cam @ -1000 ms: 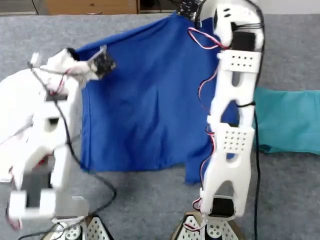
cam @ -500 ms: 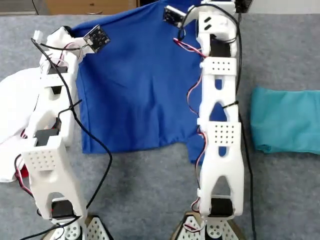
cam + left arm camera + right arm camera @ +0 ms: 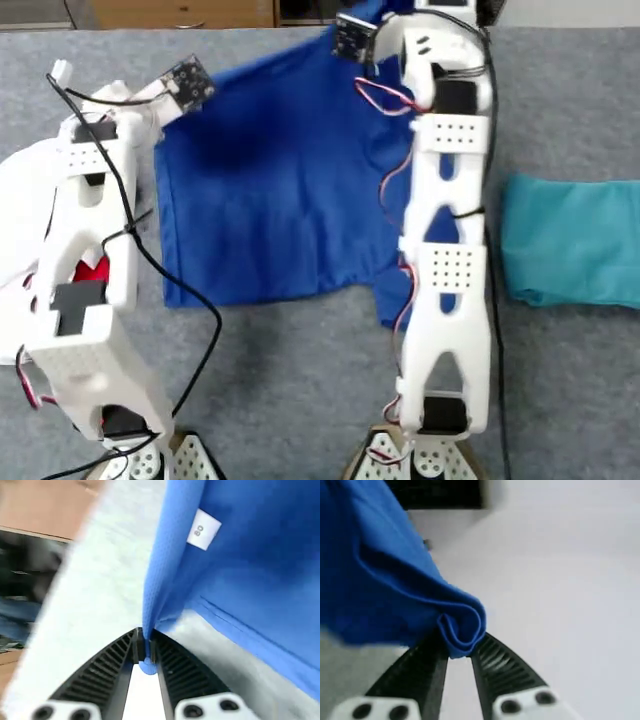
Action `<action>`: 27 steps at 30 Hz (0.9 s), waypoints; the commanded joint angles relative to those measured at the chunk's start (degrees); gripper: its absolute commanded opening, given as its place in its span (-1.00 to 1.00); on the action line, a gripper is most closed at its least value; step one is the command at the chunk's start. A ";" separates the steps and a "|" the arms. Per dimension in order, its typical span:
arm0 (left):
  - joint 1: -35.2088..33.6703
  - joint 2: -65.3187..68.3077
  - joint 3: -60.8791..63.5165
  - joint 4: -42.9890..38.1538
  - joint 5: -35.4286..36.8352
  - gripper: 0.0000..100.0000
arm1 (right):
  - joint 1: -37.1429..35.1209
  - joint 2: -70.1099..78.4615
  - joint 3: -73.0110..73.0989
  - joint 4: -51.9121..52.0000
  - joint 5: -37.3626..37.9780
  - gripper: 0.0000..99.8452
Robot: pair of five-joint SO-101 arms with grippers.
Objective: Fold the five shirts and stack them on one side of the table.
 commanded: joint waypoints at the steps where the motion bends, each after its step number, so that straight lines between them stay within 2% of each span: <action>1: -1.23 -6.11 -0.44 13.45 -2.46 -0.96 | 3.91 -6.29 -3.21 16.00 -0.62 -1.00; 11: -1.76 -9.19 -0.44 35.96 -8.00 -0.96 | 9.10 -14.90 -2.95 50.46 -2.64 -1.00; 13: -2.46 -9.19 -0.44 39.74 -9.58 -0.96 | 11.03 -16.31 -2.77 50.02 -5.45 -1.00; 20: -4.22 -8.57 -0.44 46.86 -10.37 -0.96 | 15.25 -19.30 -0.22 50.20 -5.63 -1.00; 23: -4.66 -8.57 -0.44 47.65 -10.11 -0.96 | 16.31 -24.13 8.31 50.20 -5.71 -1.00; 27: -4.75 -8.57 -0.44 47.38 -9.76 -0.96 | 15.87 -34.95 27.74 50.11 -6.15 -1.00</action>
